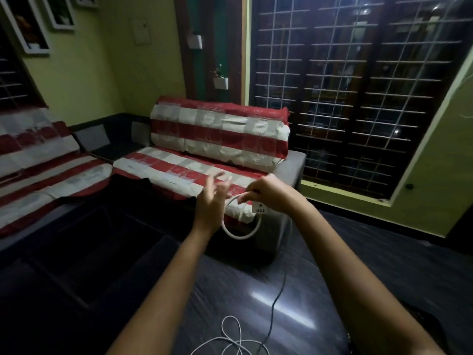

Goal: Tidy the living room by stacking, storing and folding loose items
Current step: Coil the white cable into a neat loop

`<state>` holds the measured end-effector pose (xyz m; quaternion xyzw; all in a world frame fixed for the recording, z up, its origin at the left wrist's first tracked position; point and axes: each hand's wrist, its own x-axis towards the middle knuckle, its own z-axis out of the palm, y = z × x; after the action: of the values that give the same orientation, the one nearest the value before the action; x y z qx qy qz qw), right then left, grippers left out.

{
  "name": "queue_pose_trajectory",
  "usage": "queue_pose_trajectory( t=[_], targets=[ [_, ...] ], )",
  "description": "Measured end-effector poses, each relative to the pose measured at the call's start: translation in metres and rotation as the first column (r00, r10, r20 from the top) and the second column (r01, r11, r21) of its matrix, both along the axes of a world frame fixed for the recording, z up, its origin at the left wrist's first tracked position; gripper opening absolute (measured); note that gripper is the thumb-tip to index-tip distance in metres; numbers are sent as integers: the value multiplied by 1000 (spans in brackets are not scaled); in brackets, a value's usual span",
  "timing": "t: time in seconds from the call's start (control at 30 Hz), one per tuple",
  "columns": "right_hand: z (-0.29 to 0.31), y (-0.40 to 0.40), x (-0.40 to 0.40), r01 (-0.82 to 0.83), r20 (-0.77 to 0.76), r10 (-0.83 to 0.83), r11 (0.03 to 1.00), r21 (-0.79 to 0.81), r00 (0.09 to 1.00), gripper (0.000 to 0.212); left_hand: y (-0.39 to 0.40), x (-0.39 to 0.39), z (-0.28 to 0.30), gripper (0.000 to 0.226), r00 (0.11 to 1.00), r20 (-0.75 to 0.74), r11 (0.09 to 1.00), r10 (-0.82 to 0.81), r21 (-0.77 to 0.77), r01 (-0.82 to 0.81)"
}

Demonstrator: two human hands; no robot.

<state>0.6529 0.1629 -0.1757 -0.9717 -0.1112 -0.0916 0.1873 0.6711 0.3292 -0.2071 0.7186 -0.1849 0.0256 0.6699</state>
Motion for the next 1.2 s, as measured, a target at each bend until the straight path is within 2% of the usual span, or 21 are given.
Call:
queue_pose_trajectory(
  t=[0.03,0.07,0.13,0.23,0.33,0.4,0.43,0.53,0.57,0.63,0.73,0.8,0.9,0.97,1.07,1.13,1.2],
  targets=[
    [4,4,4,-33,-15,32,998,-57,999,35,-2,-2,10,59,995,-61,987,-75,139,83],
    [8,7,6,-50,-18,49,994,-100,999,31,-6,-4,18,64,971,-183,958,-153,213,191],
    [11,12,9,-41,-21,39,993,-108,999,22,-11,-11,25,66,898,-356,914,-258,212,346],
    [10,11,3,8,-51,-2,994,105,999,26,-7,-12,15,78,794,-443,890,-416,-16,457],
    [7,11,-4,58,-103,-38,979,196,994,30,-2,-10,5,83,651,-459,789,-605,-233,569],
    [8,9,-8,35,-180,8,971,236,984,41,0,-9,2,82,580,-479,748,-659,-333,574],
    [9,7,-9,17,-229,53,956,293,972,48,0,-10,2,78,576,-498,758,-649,-354,548],
    [14,5,-16,32,-313,176,828,560,933,51,-1,-12,2,52,636,-536,831,-556,-323,454],
    [15,6,-17,48,-318,182,800,599,930,49,-2,-13,2,41,658,-535,847,-529,-287,448],
    [15,10,-19,49,-304,150,828,558,941,44,-2,-16,1,25,723,-500,869,-477,-143,474],
    [13,14,-18,19,-256,103,900,436,961,42,-3,-24,5,21,816,-421,883,-397,69,465],
    [14,13,-18,61,-242,47,906,420,969,46,-6,-28,8,26,858,-363,898,-363,109,426],
    [13,8,-22,109,-218,10,845,524,976,60,-9,-29,10,22,940,-195,943,-282,123,308],
    [10,5,-25,88,-181,31,787,610,983,64,-10,-29,8,19,965,-102,967,-241,56,248],
    [1,-3,-30,59,-187,113,688,723,976,48,-9,-27,10,12,979,-109,974,-171,-167,151],
    [-10,-10,-33,30,-201,194,644,764,960,42,-5,-24,18,10,970,-188,920,-157,-386,74],
    [-21,-9,-36,16,-185,251,552,834,950,36,-5,-22,25,11,946,-230,804,-229,-592,51]
  ],
)
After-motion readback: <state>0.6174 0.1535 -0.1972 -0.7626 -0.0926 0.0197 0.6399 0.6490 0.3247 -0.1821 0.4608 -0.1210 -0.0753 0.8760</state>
